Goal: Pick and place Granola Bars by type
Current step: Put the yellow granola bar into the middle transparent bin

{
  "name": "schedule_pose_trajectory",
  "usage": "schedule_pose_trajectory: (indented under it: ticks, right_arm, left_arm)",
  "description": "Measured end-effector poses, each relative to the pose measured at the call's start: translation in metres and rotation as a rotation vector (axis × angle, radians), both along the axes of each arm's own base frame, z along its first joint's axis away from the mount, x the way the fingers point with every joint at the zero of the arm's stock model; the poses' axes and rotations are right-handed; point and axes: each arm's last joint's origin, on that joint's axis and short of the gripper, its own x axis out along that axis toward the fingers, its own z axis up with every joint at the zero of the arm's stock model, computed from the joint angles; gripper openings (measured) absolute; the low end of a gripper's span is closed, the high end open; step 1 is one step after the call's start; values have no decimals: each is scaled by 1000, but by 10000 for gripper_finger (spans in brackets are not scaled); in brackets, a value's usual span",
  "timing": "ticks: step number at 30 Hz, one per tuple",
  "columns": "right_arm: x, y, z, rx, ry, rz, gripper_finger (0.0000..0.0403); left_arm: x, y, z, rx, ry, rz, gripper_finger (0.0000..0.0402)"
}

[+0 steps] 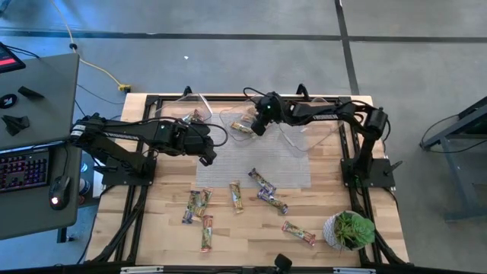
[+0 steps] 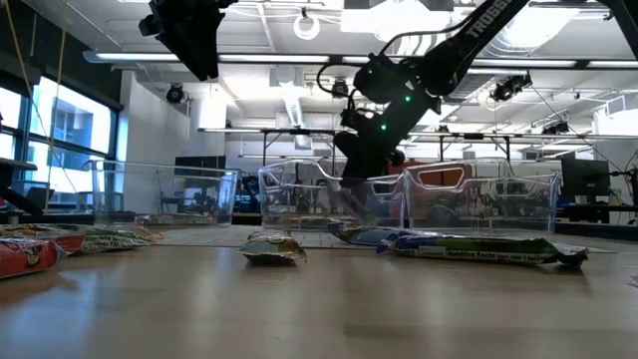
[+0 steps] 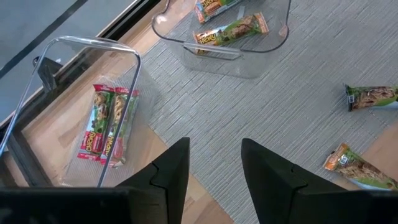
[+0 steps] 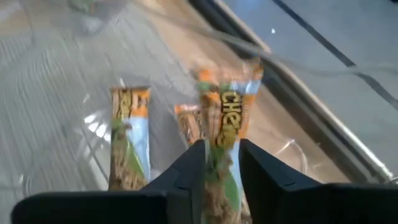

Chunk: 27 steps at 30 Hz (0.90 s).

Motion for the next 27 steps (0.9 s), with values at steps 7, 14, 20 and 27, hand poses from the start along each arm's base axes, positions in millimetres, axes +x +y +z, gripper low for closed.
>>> schedule_pose_trajectory:
  ticks: [7, 14, 20, 27]
  right_arm:
    - [3, 2, -1, -9, -7, 49, 118]
    - [11, 47, 51, 35, -180, 304, 118]
    - [23, 124, 59, 125, -190, 678, 119]
    - [39, 203, 31, 90, -127, 959, 120]
  left_arm:
    - [0, 0, 0, 0, 0, 0, 140]
    - [0, 0, 0, -2, -1, 0, 140]
    - [0, 0, 0, -4, 0, -1, 140]
    - [0, 0, 0, -17, 1, -6, 140]
